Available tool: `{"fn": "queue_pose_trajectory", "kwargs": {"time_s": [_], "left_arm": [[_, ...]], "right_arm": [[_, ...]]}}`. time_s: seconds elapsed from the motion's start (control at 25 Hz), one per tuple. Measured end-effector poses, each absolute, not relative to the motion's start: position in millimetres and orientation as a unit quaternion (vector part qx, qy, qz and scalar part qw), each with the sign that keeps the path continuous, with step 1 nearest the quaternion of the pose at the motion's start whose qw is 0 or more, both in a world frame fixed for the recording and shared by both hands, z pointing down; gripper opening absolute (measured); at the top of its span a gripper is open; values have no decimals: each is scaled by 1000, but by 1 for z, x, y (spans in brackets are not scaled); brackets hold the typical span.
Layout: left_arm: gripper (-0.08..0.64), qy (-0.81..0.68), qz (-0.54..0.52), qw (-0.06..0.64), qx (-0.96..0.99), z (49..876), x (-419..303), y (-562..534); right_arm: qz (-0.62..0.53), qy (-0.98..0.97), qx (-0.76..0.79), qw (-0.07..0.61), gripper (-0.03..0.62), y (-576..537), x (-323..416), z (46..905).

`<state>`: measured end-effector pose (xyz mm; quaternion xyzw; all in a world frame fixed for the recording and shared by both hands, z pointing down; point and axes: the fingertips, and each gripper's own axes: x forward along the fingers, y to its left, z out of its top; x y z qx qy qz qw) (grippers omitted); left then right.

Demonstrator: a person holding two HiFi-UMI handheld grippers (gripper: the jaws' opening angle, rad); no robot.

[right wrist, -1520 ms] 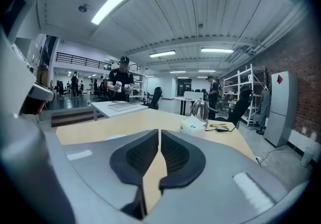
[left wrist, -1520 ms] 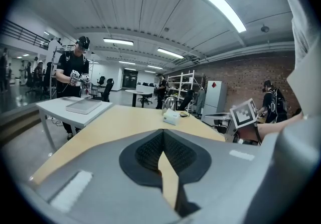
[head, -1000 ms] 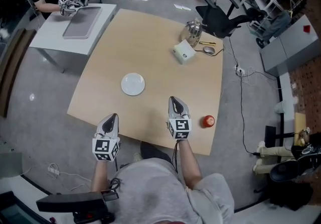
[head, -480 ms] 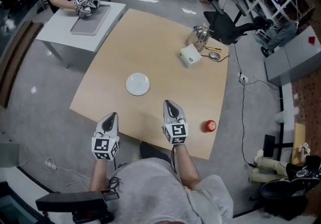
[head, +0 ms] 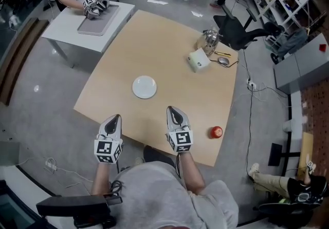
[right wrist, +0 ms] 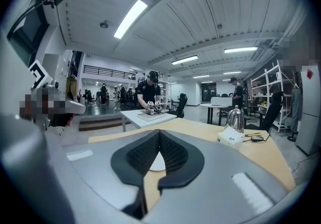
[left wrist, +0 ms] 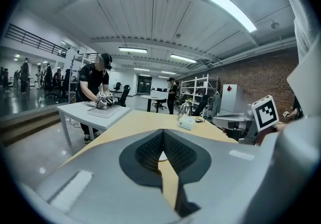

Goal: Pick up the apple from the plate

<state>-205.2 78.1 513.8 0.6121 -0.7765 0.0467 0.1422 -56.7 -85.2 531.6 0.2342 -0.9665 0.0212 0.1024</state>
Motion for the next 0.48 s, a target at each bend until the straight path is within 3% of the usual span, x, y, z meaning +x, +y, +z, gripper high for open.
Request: {"fn": "queue_pose_trajectory", "kwargs": {"time_s": [0.48], "left_arm": [[20,-777,49,141,612,514,-202,77]], "right_arm": [[34,-967,228,107,6,-71,-50,540]]}}
